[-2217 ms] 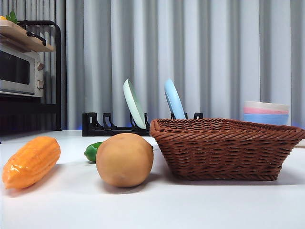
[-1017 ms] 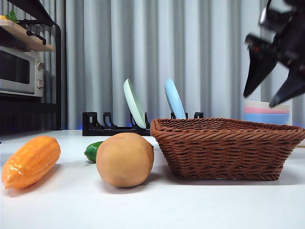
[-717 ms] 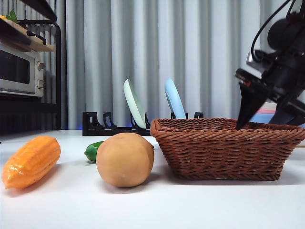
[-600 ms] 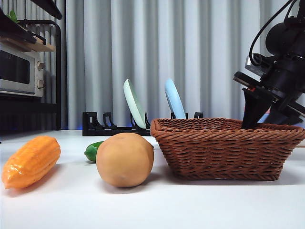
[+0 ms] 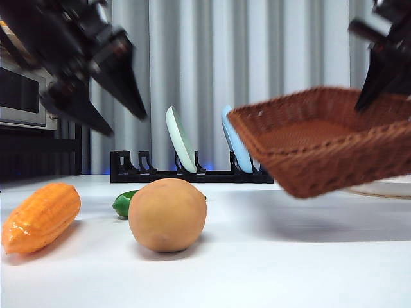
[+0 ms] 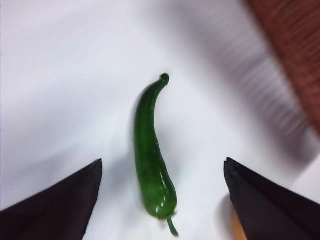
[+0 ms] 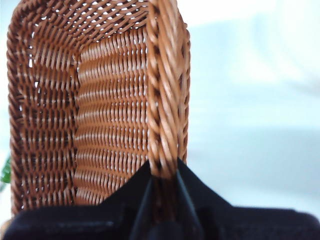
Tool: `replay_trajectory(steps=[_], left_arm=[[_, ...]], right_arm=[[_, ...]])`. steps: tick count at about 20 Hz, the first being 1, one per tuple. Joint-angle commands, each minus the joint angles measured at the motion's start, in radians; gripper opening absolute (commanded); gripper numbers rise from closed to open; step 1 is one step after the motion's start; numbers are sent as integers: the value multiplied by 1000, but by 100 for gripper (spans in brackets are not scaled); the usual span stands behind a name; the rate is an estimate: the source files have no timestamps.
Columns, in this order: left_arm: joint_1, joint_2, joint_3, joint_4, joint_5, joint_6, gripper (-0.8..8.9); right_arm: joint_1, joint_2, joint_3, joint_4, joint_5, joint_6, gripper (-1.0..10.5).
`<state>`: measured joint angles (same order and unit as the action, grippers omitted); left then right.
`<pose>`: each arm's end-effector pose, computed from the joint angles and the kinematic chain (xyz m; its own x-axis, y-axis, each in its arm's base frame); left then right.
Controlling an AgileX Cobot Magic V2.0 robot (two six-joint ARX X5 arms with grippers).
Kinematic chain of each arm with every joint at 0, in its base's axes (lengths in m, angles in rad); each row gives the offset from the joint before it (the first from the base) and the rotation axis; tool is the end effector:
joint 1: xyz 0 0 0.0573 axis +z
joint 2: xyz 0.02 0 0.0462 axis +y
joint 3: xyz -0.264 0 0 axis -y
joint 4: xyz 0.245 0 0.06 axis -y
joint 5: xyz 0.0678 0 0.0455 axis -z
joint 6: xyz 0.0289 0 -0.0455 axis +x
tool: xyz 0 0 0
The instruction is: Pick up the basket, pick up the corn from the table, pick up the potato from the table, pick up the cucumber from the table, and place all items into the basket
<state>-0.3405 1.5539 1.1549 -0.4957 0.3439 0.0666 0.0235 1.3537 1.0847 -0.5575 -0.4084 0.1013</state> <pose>0.3022 -0.1174 0.2535 0.4427 -0.5145 -0.7343 0.5611 0.7978 -0.2208 0.2788 0.0180 0.2847 0.6122 0.4116 -0.6751 -0.2147 0.9083 0.3591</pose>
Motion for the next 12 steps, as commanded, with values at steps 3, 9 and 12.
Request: replay_trajectory(steps=[3, 9, 12], left_arm=[[-59, 176, 72, 22, -134, 41, 406], [-96, 337, 108, 40, -146, 58, 404], [-104, 351, 108, 45, -166, 68, 114]], right_arm=[[-27, -121, 13, -18, -12, 22, -12], [-31, -222, 14, -31, -12, 22, -12], [-31, -224, 14, -37, -12, 33, -12]])
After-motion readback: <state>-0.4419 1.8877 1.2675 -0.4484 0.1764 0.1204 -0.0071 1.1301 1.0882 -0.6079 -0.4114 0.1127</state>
